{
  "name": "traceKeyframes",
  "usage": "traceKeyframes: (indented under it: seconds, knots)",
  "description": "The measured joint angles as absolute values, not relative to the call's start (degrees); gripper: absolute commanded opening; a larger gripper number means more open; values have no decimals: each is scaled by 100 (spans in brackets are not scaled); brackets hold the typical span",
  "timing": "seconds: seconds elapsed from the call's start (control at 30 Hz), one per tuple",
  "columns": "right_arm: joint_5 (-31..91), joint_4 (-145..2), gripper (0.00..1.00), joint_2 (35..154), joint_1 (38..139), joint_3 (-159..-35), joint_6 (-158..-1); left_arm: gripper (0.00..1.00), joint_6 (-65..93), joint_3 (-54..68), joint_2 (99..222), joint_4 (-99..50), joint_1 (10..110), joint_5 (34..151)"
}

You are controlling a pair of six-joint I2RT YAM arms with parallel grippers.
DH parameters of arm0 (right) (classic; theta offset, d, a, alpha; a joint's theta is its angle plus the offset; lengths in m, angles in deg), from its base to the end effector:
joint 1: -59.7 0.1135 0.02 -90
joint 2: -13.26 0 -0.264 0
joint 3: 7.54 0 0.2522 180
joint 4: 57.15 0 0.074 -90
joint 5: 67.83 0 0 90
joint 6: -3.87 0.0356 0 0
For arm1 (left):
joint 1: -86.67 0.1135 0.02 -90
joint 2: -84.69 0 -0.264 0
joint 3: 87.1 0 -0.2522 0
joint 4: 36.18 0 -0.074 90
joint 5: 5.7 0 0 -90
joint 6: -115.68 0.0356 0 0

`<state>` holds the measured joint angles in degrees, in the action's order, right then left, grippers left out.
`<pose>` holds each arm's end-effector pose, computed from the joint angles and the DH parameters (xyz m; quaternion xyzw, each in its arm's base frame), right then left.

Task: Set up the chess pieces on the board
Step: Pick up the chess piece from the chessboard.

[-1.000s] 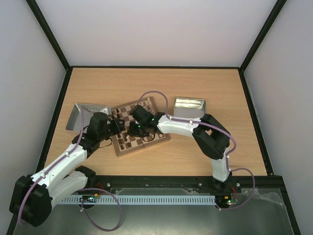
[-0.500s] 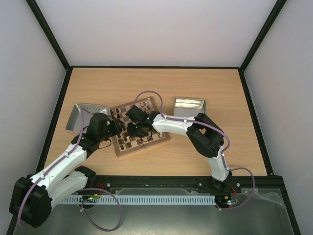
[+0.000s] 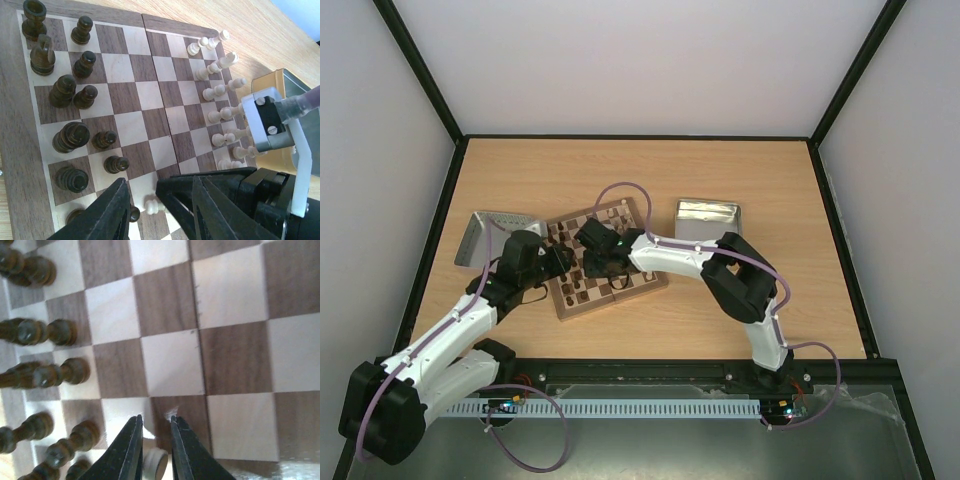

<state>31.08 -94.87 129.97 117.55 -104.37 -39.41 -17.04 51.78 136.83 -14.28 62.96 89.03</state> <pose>0.2265 0.3707 0.1714 -0.1144 0.9508 0.2657 0.1111 0.1796 -0.0821 0.2142 -0.1255 0.8689 -0.2918 0.3795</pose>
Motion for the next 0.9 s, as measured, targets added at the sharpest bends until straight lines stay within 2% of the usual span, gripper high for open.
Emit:
traceKeyframes:
  seconds: [0.13, 0.4, 0.9]
  knots:
    - [2723, -9586, 18, 12969, 11755, -10422, -3919, 39, -1691, 5178, 13683, -1428, 6296, 8951]
    - [2563, -9638, 32, 12767, 11752, -10232, -3910, 40, -1693, 5178, 13672, -1428, 6296, 8967]
    - [3256, -9588, 37, 12545, 11757, -10122, -5117, 42, -1697, 5176, 13523, -1380, 6388, 8916]
